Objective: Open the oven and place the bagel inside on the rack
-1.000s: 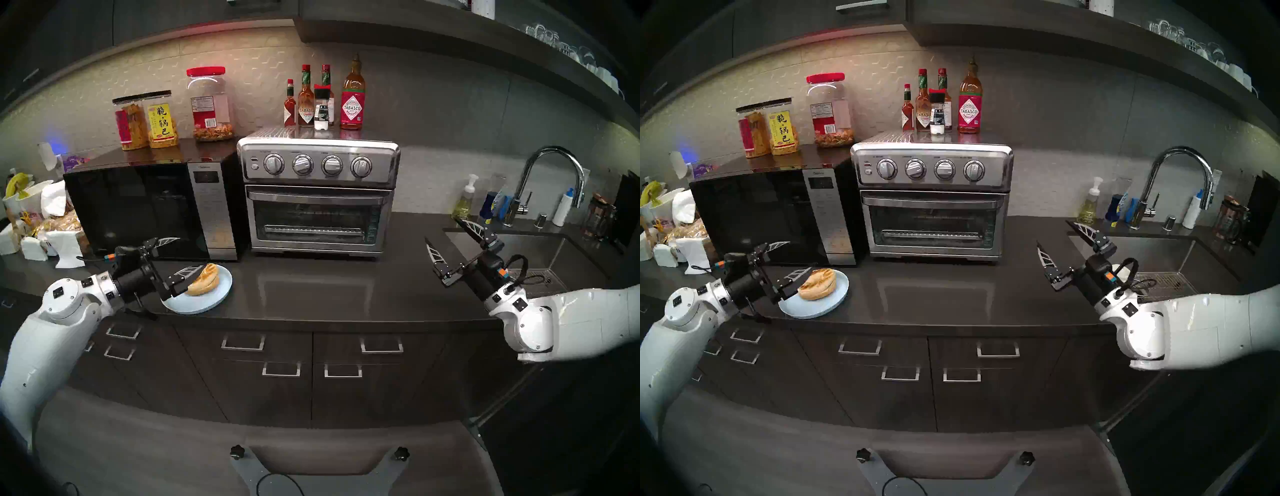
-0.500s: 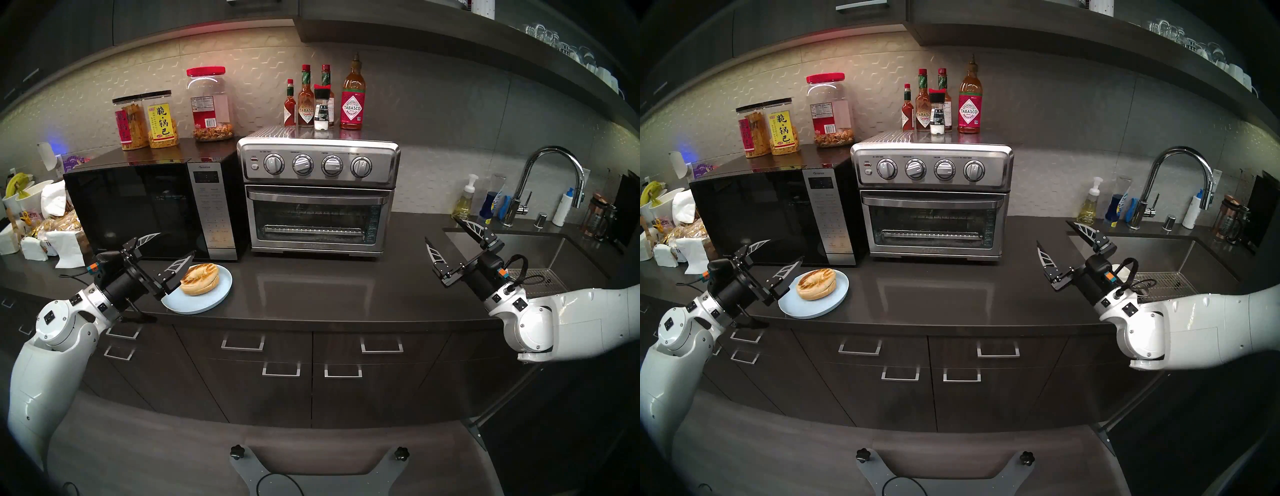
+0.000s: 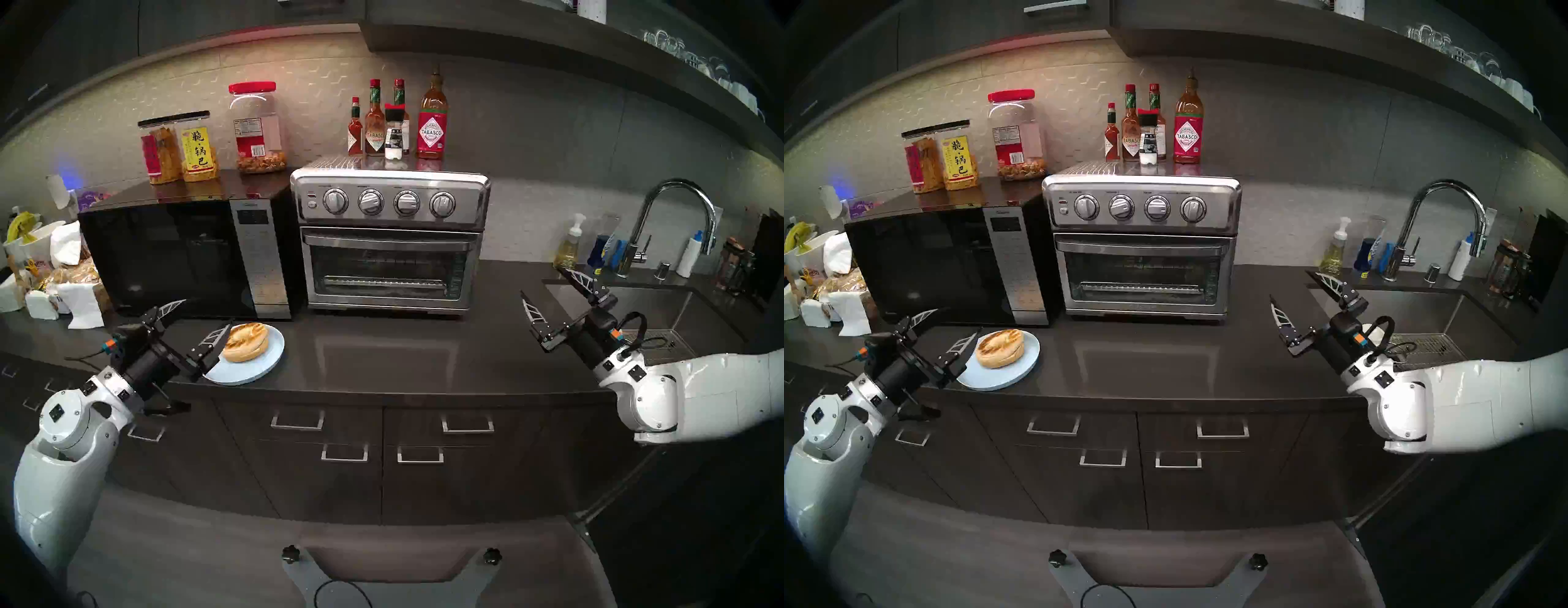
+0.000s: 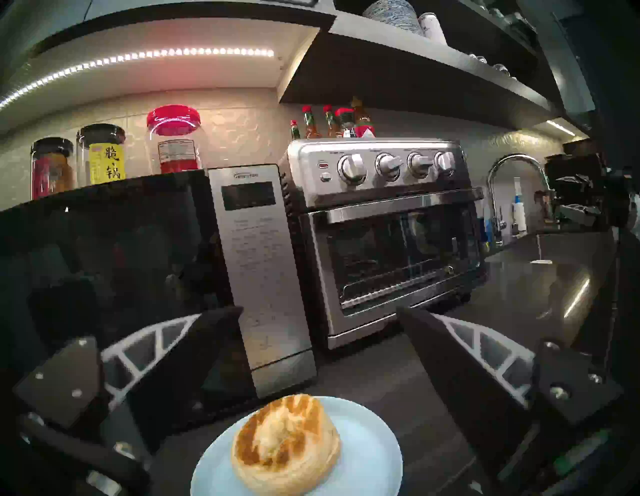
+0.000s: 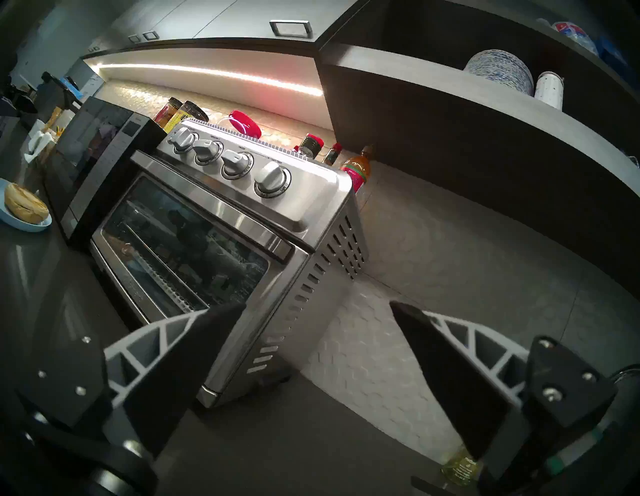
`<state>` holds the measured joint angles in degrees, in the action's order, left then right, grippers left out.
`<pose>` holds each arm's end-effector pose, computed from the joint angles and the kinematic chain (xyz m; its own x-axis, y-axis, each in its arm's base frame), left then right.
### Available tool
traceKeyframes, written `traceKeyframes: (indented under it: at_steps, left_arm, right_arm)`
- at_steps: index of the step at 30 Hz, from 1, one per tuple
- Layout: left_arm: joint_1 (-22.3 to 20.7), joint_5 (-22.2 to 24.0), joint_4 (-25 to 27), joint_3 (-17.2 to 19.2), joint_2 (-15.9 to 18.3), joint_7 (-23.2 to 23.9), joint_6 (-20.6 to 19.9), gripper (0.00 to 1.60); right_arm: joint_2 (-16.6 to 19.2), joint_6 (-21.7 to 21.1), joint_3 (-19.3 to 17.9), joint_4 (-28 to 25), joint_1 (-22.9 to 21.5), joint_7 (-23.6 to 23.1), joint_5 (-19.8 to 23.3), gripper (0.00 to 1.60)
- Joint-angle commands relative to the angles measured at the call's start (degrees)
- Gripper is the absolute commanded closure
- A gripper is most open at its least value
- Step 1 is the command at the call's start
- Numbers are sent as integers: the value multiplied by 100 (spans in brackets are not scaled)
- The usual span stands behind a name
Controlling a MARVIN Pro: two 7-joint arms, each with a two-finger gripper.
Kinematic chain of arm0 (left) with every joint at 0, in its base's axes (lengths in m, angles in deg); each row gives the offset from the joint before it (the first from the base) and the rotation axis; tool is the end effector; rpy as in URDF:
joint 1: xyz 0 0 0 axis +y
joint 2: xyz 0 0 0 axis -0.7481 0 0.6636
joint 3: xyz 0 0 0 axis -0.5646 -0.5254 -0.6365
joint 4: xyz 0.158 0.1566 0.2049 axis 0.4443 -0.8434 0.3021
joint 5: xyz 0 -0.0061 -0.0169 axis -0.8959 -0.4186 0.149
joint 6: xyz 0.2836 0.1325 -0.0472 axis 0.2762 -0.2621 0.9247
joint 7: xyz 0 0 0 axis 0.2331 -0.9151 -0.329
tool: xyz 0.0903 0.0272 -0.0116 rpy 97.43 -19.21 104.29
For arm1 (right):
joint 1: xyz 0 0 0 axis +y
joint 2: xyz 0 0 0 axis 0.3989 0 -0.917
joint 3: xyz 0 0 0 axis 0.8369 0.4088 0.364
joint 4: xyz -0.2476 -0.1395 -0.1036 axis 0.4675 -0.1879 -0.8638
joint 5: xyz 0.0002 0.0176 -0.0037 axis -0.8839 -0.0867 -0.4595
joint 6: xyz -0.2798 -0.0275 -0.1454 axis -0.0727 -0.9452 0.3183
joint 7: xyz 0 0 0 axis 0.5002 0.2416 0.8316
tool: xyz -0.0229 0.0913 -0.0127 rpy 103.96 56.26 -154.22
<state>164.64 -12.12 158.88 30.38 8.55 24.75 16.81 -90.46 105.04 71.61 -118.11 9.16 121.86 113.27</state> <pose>0.3148 0.1985 -0.1983 -0.1956 -0.1122 0.9742 -0.3998 -0.8980 -0.1837 0.4089 -0.1356 -0.1823 -0.5028 0.3775 0.7777 0.2234 -0.8123 0.5387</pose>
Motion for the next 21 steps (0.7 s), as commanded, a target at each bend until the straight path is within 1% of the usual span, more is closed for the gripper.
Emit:
traceKeyframes:
  at_steps: [1,3,5,6,7,8,10,12,16,18,20,21]
  left_arm:
    - [14,46,157,102,-46,-8,35,0]
    - [12,42,158,103,-52,-7,31,0]
    - [11,39,159,104,-55,-7,29,0]
    - [10,37,157,103,-55,-8,28,0]
    - [10,37,157,103,-55,-8,28,0]
    - [7,35,155,100,-56,-9,28,0]
    - [6,34,154,99,-57,-10,28,0]
    - [3,32,152,97,-59,-12,29,0]
    - [3,32,154,99,-62,-11,28,0]
    - [4,33,155,101,-62,-9,28,0]
    - [4,33,156,101,-63,-9,28,0]
    - [5,34,157,103,-63,-7,27,0]
  right_arm:
    - [-9,-6,-67,6,-86,11,-16,0]
    - [-21,25,-82,17,-81,19,-79,0]
    - [-77,-85,-108,-71,-109,33,-37,0]
    - [-116,-130,-165,-95,-99,125,-214,0]
    - [-116,-130,-165,-95,-99,125,-214,0]
    - [-165,-232,-206,-259,-161,116,-209,0]
    - [-184,-268,-241,-321,-177,144,-284,0]
    - [-148,-428,-311,-635,-281,174,-418,0]
    - [-63,-682,-327,-934,-368,199,-666,0]
    - [0,-897,-312,-1083,-412,214,-821,0]
    - [23,-975,-312,-1138,-423,235,-883,0]
    - [46,-1191,-343,-1248,-408,364,-1012,0]
